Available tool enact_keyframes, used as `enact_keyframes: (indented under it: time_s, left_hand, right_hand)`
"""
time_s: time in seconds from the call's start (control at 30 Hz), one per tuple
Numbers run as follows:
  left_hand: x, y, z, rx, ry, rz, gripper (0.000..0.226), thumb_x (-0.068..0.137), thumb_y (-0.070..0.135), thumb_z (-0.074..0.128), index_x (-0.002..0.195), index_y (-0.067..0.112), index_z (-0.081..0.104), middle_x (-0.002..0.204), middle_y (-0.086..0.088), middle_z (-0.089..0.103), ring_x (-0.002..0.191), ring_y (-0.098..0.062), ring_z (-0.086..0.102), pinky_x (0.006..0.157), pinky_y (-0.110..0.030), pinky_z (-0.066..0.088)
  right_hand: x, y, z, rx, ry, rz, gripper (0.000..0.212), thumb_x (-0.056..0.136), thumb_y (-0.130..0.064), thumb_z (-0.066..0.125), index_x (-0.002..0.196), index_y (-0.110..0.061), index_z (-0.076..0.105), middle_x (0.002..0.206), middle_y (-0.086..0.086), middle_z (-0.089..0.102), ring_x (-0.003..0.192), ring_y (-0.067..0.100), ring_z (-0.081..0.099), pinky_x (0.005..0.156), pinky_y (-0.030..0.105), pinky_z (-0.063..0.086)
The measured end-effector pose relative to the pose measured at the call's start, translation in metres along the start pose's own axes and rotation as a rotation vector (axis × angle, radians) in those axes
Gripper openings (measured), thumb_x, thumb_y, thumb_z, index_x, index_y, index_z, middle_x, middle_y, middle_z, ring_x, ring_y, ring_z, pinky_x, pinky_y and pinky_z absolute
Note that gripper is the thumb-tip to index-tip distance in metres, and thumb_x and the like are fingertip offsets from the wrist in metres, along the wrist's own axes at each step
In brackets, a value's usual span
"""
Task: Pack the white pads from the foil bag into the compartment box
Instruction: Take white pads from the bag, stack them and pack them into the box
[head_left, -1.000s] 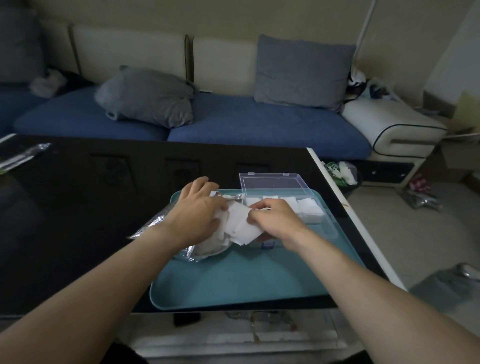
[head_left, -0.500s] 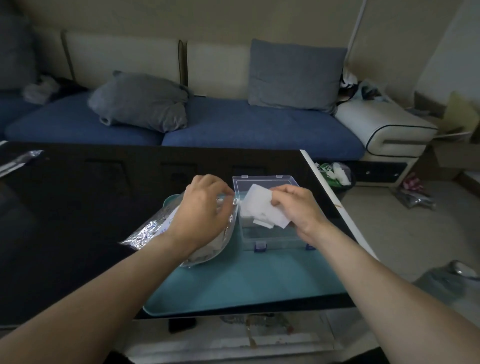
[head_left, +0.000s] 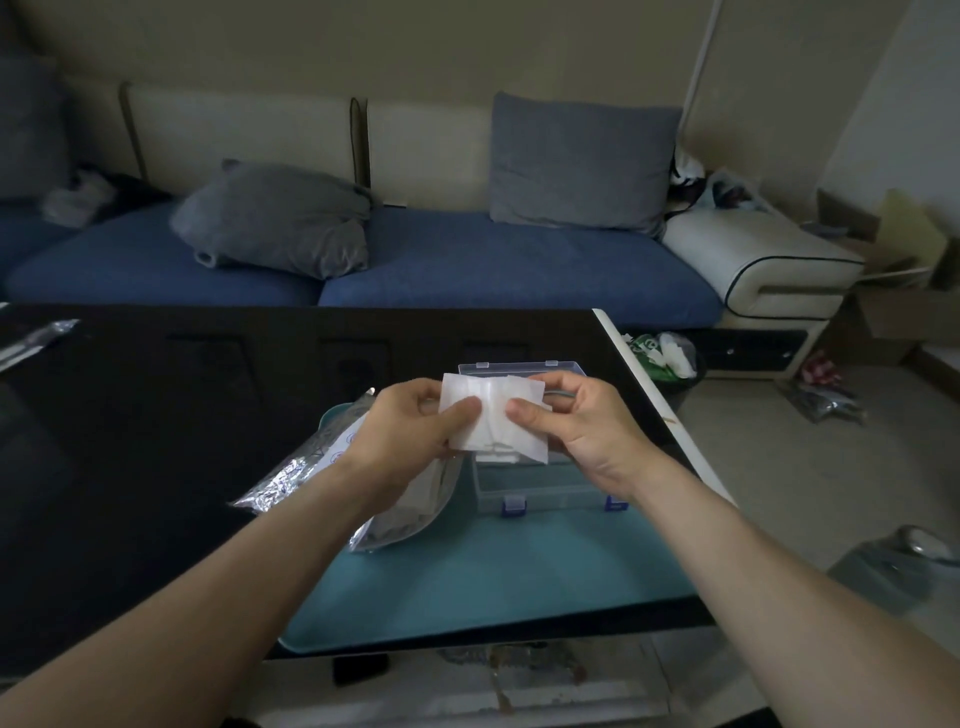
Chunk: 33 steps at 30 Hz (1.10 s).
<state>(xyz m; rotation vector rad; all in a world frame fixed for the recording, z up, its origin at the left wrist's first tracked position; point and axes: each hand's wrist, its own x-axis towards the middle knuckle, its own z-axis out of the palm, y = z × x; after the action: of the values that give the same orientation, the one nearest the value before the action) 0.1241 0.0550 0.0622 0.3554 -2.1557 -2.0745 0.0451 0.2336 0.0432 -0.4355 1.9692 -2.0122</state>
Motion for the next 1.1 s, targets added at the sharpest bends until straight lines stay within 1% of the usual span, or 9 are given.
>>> enact_keyframes:
  time_s: [0.17,0.33,0.43,0.57,0.67,0.8,0.93,1.03,1.1]
  left_hand:
    - [0.002,-0.003,0.002,-0.268,-0.208,-0.140,0.025,0.104,0.014,0.047,0.114,-0.002,0.063,0.111,-0.021,0.072,0.104,-0.034,0.070,0.084,-0.046,0.060]
    - [0.002,-0.004,0.001,-0.335,-0.282,-0.130,0.037,0.096,0.026,0.057,0.124,0.003,0.063,0.117,-0.019,0.070,0.098,-0.028,0.070,0.076,-0.036,0.061]
    - [0.002,0.000,-0.001,-0.353,-0.379,-0.155,0.042,0.097,0.034,0.054,0.129,0.008,0.063,0.124,-0.016,0.068,0.108,-0.026,0.067,0.081,-0.034,0.058]
    - [0.002,-0.003,-0.002,-0.436,-0.347,-0.188,0.032,0.103,0.016,0.046,0.129,0.001,0.057,0.121,-0.021,0.068,0.111,-0.037,0.067,0.091,-0.047,0.057]
    - [0.004,-0.007,-0.006,-0.453,-0.300,-0.177,0.029,0.102,0.008,0.047,0.127,-0.001,0.058,0.119,-0.021,0.069,0.108,-0.037,0.068,0.083,-0.046,0.060]
    - [0.006,-0.009,-0.007,-0.430,-0.187,-0.172,0.020,0.098,0.002,0.054,0.116,0.000,0.062,0.109,-0.019,0.072,0.094,-0.034,0.073,0.069,-0.040,0.062]
    - [0.006,-0.010,-0.004,-0.397,-0.149,-0.154,0.017,0.098,0.002,0.053,0.111,0.003,0.065,0.109,-0.017,0.072,0.091,-0.028,0.073,0.067,-0.039,0.062]
    - [0.006,-0.010,-0.001,-0.383,-0.197,-0.129,0.021,0.099,0.008,0.053,0.116,0.003,0.064,0.114,-0.018,0.071,0.098,-0.030,0.072,0.074,-0.043,0.062]
    - [0.004,-0.007,0.000,-0.384,-0.225,-0.121,0.023,0.099,0.015,0.054,0.115,0.005,0.066,0.111,-0.016,0.073,0.094,-0.026,0.073,0.074,-0.041,0.062]
  right_hand:
    - [-0.004,-0.001,0.010,-0.078,0.087,-0.026,0.030,0.074,-0.017,0.086,0.099,-0.005,0.073,0.098,0.009,0.077,0.088,0.022,0.075,0.069,0.033,0.061]
    - [-0.008,-0.010,0.016,-0.172,0.161,-0.043,0.041,0.071,-0.028,0.089,0.104,-0.012,0.068,0.089,0.005,0.077,0.077,0.018,0.076,0.064,0.031,0.061]
    - [-0.011,-0.017,0.022,-0.173,0.146,-0.089,0.035,0.072,-0.023,0.089,0.097,-0.009,0.067,0.080,0.004,0.077,0.072,0.017,0.075,0.058,0.029,0.058]
    - [-0.010,-0.016,0.023,-0.187,0.052,-0.100,0.014,0.083,-0.006,0.079,0.094,-0.005,0.070,0.080,0.007,0.077,0.069,0.022,0.075,0.060,0.036,0.062]
    - [-0.009,-0.018,0.017,-0.236,0.097,-0.111,0.011,0.083,-0.007,0.081,0.091,-0.007,0.073,0.077,0.006,0.077,0.066,0.022,0.074,0.063,0.038,0.062]
    - [-0.010,-0.024,0.006,-0.320,0.116,-0.162,0.011,0.081,-0.015,0.084,0.082,-0.014,0.072,0.070,0.002,0.075,0.062,0.016,0.071,0.055,0.029,0.053]
    - [-0.011,-0.028,0.004,-0.357,-0.011,-0.121,0.012,0.082,-0.017,0.083,0.084,-0.013,0.071,0.071,0.006,0.075,0.059,0.016,0.069,0.052,0.026,0.050]
    - [-0.012,-0.026,0.005,-0.388,-0.016,-0.103,0.014,0.082,-0.020,0.083,0.085,-0.012,0.071,0.069,0.006,0.074,0.057,0.015,0.068,0.052,0.027,0.048]
    - [-0.011,-0.025,0.006,-0.419,-0.018,-0.079,0.016,0.083,-0.024,0.083,0.086,-0.013,0.070,0.069,0.004,0.075,0.058,0.015,0.069,0.053,0.028,0.048]
